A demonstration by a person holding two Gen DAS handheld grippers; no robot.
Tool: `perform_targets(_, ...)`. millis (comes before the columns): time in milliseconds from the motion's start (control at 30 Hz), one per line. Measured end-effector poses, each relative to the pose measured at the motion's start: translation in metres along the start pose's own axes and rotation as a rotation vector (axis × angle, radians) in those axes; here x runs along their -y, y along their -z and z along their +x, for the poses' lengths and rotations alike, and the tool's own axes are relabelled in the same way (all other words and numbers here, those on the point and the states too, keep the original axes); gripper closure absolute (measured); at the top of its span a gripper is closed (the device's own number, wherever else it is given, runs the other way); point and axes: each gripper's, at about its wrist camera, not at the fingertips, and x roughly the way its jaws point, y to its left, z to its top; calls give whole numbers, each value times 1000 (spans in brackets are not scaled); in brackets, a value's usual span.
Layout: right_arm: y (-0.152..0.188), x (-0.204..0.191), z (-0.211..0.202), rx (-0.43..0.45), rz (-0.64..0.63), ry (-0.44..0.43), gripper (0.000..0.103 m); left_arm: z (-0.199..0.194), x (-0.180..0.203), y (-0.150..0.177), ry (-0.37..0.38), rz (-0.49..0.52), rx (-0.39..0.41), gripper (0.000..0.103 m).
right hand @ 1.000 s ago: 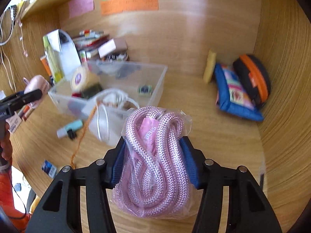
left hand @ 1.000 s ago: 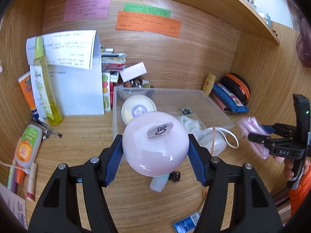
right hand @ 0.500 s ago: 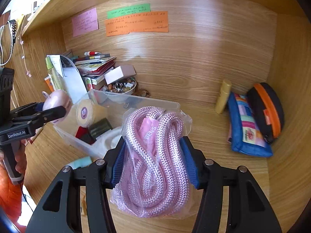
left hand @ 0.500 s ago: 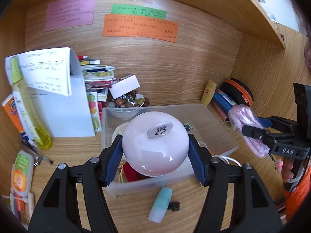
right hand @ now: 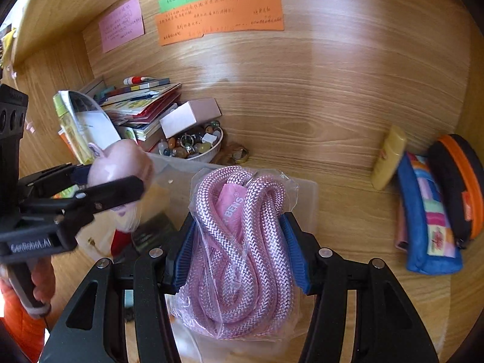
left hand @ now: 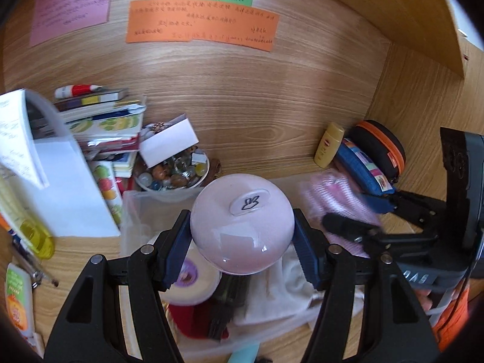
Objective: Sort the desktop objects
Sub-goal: 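Lower both items into the clear box and open both grippers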
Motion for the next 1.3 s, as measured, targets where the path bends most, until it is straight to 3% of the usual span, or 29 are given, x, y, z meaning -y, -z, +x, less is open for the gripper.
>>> perform_targets(400,11,-4,23,-7,-75,37,52,39,4,2,-10,11,-53,40)
perform_targets(700,19,-9,36,-56,-130,81,52,43,16,6,-48,62,-58,39)
perform_targets(900,20,-12,38,-38,-159,136,52,45,18,6,-66,61,-67,40)
perform_targets(1167,22,-17,38,-43,-180,145,48,43,20,5,-78,49,-71,40)
perform_targets(1300,20,-20,24,-11,-177,116,44,25,20,-1,-87,50,-34,39)
